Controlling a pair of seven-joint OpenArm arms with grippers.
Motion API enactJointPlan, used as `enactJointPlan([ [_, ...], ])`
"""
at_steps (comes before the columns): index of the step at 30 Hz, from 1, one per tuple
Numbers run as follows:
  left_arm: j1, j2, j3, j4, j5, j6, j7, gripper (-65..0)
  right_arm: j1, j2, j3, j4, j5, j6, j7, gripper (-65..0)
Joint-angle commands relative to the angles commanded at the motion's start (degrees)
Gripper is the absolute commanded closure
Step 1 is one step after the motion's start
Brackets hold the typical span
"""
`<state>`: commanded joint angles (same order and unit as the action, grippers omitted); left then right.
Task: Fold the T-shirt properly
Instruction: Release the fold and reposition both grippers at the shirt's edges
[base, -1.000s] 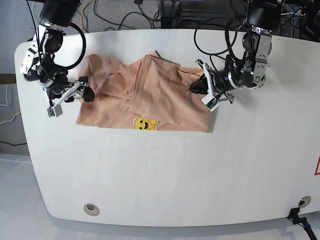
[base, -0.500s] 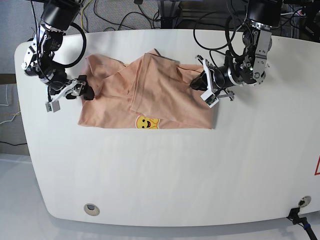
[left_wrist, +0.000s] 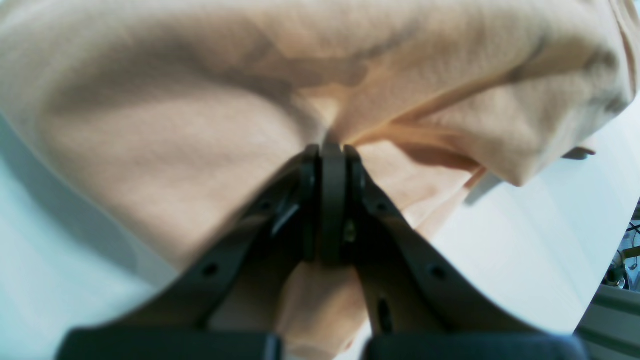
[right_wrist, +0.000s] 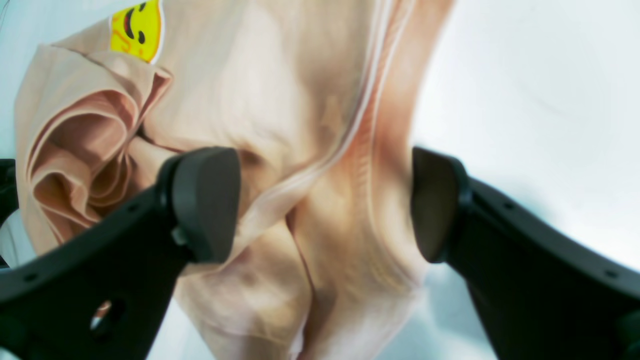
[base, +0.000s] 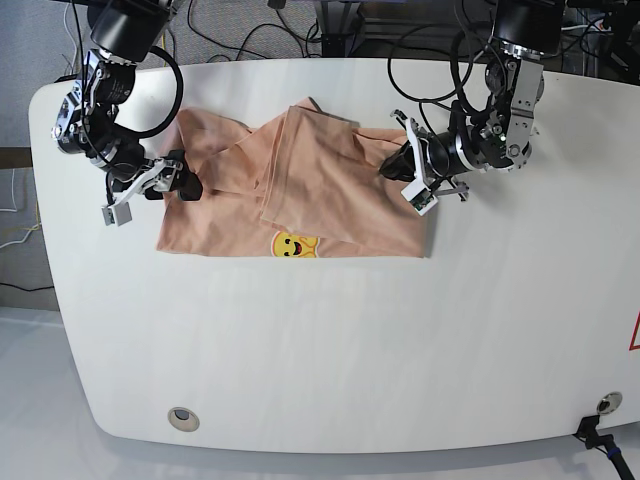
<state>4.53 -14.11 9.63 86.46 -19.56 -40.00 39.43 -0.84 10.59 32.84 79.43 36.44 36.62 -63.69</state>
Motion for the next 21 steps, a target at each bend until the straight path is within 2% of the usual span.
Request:
enactJointPlan([
  [3,0.00,0.00,0.00,0.00,0.00,0.00,0.00,0.0,-0.09,-0.09,0.00,0.00,0.00,-0.18,0.00,-49.4],
  [7,0.00,0.00,0.00,0.00,0.00,0.00,0.00,0.0,-0.26,-0.26,-2.90,2.20,-0.09,-0.44,0.00,-49.4],
  [15,0.00,0.00,0.00,0.00,0.00,0.00,0.00,0.0,-0.26,-0.44,-3.08,3.69,-0.09,-0.53,0.00,-49.0],
  [17,0.00,0.00,0.00,0.00,0.00,0.00,0.00,0.0,-0.26,-0.35,-2.90,3.69,-0.09,-0.53,0.09,-44.0],
  [21,0.00,0.00,0.00,0.00,0.00,0.00,0.00,0.0,-0.18,-0.35,-2.90,3.69,-0.18,-0.53,0.35,-23.5],
])
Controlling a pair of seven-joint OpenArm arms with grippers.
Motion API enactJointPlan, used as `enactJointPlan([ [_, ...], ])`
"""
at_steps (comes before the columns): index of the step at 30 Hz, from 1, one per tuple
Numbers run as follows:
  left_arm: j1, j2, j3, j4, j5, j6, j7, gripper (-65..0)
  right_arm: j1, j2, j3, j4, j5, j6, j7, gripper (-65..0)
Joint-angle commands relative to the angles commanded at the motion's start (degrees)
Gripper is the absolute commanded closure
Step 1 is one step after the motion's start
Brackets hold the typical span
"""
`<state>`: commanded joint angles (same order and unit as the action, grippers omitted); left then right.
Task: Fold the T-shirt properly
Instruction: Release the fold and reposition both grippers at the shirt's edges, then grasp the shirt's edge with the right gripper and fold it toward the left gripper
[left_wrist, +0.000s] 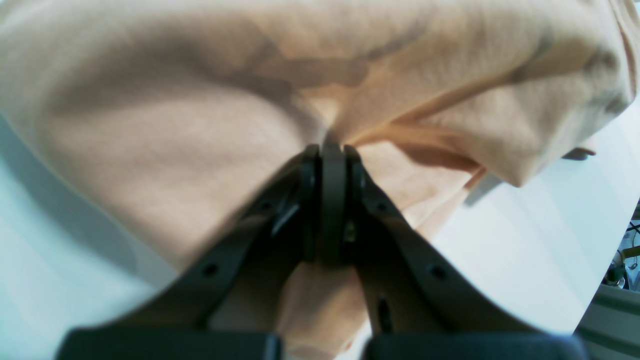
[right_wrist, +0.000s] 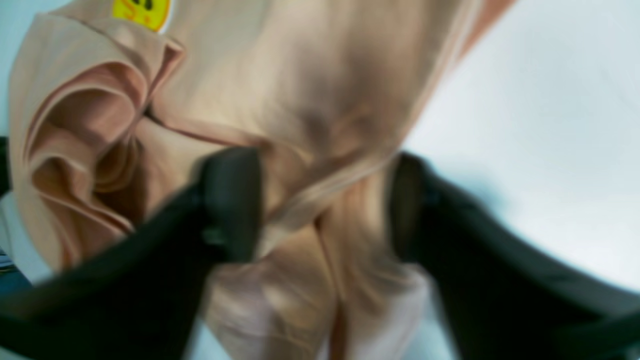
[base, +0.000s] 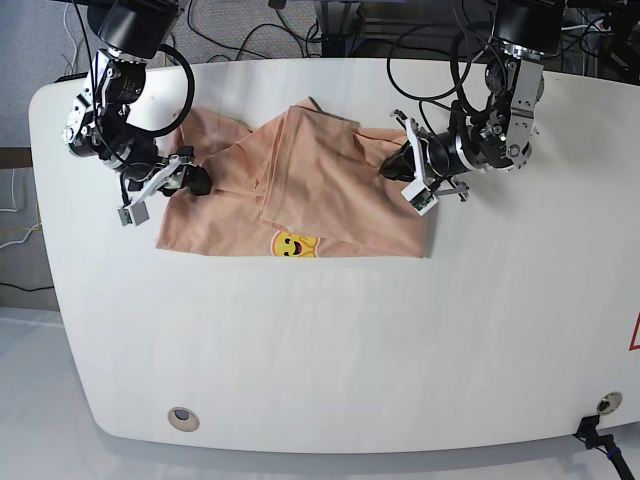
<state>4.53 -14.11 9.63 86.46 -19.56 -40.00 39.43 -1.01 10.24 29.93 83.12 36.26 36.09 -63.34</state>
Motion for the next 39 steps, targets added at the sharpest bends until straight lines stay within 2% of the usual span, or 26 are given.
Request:
enactJointPlan([
  [3,0.00,0.00,0.00,0.09,0.00,0.00,0.00,0.0,0.18,0.00,-0.18,0.26,0.00,0.00,0.00,-9.9],
  [6,0.09,0.00,0.00,0.09,0.00,0.00,0.00,0.0,0.26,-0.09,-0.18,0.70,0.09,0.00,-0.26,0.0],
  [10,0.53,0.18,0.09,0.00,0.00,0.00,0.00,0.0,0.18,-1.14,-0.26,6.95,0.00,-0.26,-2.55,0.0],
  [11,0.62,0.18,0.09,0.00,0.00,0.00,0.00,0.0,0.26,-1.67,-0.26,9.05,0.00,-0.97,-3.60,0.0],
  [13,0.70,0.26,0.18,0.00,0.00,0.00,0.00,0.0,0.09,-2.11,-0.26,13.98,0.09,-3.52,-5.01,0.0],
  [15,0.70,0.35,0.26,0.00,0.00,0.00,0.00,0.0,0.09,-3.78,-0.26,18.29,0.09,-4.84,-6.51,0.0],
  [19,0.62,0.35,0.26,0.00,0.00,0.00,0.00,0.0,0.97,-6.86,-0.35,24.35,0.09,-4.92,-11.69,0.0],
  [22,0.53,1.49,0.26,-0.09,0.09,0.00,0.00,0.0,1.14,-9.41,-1.14,28.04,0.09,-4.92,-14.15,0.0],
  [26,0.44,2.81,0.35,-0.18,0.35,0.00,0.00,0.0,1.05,-11.08,-7.65,28.48,0.09,-5.01,-14.15,0.0],
  [31,0.35,4.22,0.35,-0.26,0.44,0.00,0.00,0.0,0.97,-16.18,-13.27,28.75,0.09,-5.01,-14.15,0.0],
  [35,0.18,6.07,0.44,-2.46,0.53,0.00,0.18,0.0,1.14,-18.81,-17.23,28.75,0.09,-6.68,-14.15,0.0],
  [39,-2.46,7.03,0.44,-7.38,0.44,0.00,0.53,0.0,1.05,-19.24,-21.98,28.75,0.09,-6.86,-13.54,0.0],
])
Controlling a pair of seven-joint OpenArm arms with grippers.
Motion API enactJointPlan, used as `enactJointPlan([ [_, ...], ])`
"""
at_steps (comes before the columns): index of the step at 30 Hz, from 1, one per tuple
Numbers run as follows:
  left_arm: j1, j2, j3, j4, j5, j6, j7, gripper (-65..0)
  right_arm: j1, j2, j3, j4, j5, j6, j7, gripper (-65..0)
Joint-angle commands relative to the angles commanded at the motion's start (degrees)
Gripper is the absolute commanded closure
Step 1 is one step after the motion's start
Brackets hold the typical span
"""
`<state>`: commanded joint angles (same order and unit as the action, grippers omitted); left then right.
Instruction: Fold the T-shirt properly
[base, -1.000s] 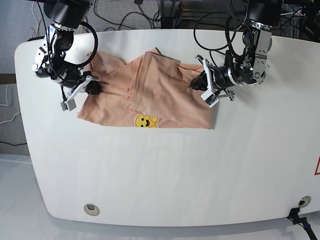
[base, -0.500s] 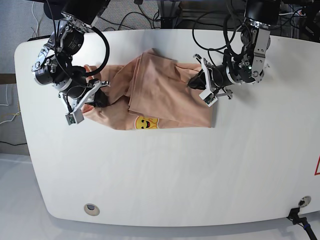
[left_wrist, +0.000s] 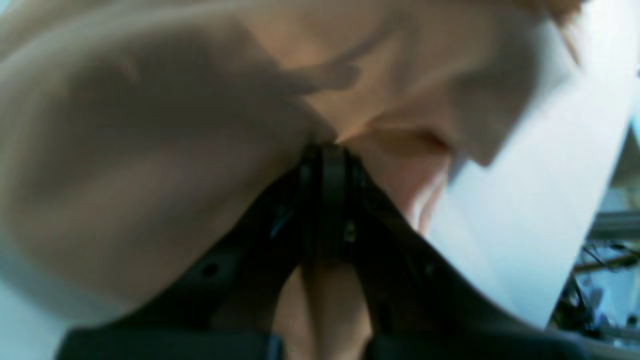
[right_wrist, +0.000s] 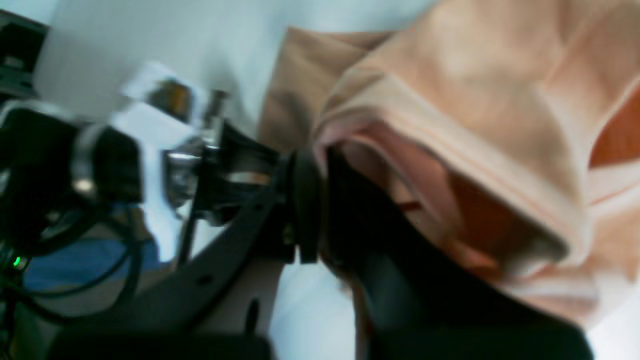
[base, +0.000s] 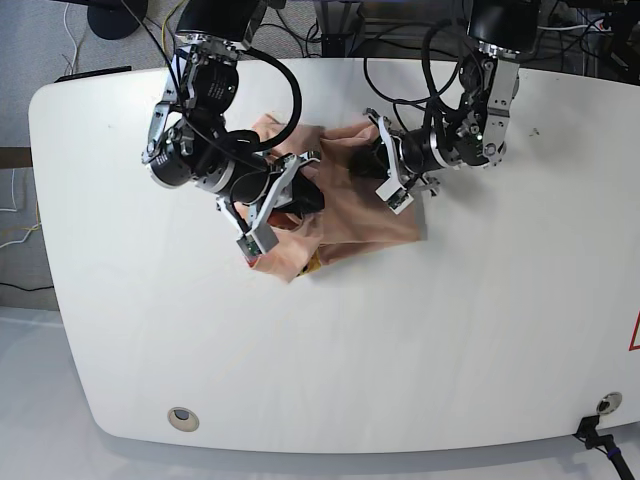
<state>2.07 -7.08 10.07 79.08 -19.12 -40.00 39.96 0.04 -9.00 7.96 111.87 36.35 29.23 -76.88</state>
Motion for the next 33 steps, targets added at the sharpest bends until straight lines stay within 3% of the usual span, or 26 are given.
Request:
enactJointPlan([
  [12,-3.16,0.70,0.00,-0.44,-0.44,0.00,0.00,0.0,-1.76,0.00,-8.53,-0.35,-0.26,-0.09,2.64,0.0],
  [21,-1.14,0.35,-0.53,12.75,-0.44,0.00,0.00,0.0,-2.37,0.00,-9.85,-2.20,-0.26,-0.09,2.73,0.0],
  [27,2.64,0.18,-8.26,18.81,-0.44,0.00,0.00,0.0,-2.37,0.00,-9.76,-2.20,-0.26,-0.09,2.73,0.0],
  [33,4.31,-2.99,-13.01,18.29,-2.81,0.00,0.00,0.0,-2.37,0.00,-9.76,-2.11,-0.26,-0.09,2.81,0.0],
])
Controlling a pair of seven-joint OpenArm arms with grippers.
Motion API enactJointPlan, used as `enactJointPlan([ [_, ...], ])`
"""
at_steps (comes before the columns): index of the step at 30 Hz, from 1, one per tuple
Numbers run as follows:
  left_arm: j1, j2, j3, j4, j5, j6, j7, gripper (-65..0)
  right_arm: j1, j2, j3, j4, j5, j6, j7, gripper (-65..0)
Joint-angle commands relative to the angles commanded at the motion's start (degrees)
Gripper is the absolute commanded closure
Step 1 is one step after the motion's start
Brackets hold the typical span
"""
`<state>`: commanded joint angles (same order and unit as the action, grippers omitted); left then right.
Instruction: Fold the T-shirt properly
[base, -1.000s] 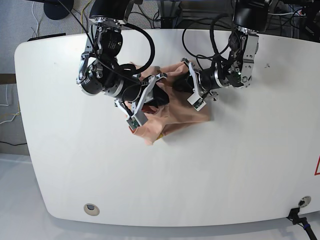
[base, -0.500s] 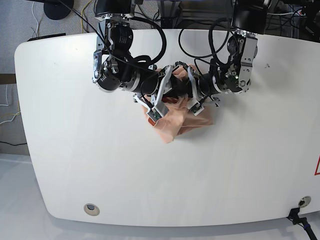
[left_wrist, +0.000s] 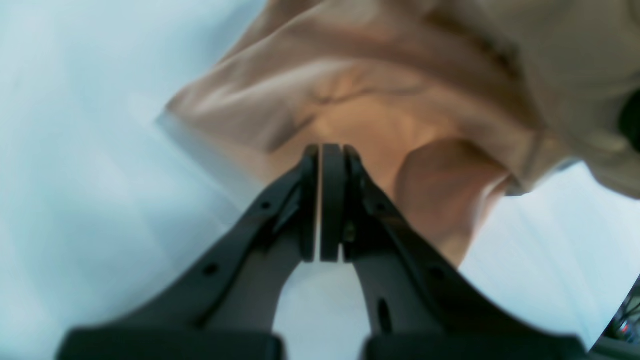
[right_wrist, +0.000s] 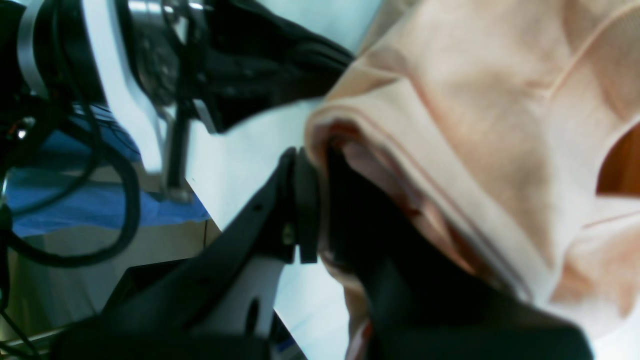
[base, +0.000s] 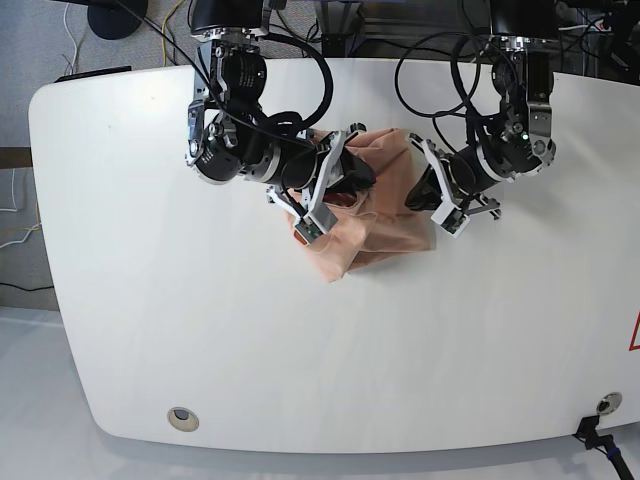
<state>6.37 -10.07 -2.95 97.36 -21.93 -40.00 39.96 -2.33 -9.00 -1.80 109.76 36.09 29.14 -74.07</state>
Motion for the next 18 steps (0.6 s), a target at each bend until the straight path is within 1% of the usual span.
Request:
enactJointPlan([
  [2,-0.18,-1.14,-0.09,-1.85,-2.29,0.00,0.00,0.0,0.00,0.08,0.00,0.00,0.00,0.00,0.00,0.0],
  [4,-0.35,-1.41,-0.09,-4.92,-3.16,0.00,-0.26,0.0,0.09,0.08,0.00,0.00,0.00,0.00,0.00,0.0],
  [18,-5.98,-0.88,0.26,-17.14,-3.16,0.00,-0.44,0.0,0.26,0.08,0.00,0.00,-0.09,0.00,0.00,0.0],
])
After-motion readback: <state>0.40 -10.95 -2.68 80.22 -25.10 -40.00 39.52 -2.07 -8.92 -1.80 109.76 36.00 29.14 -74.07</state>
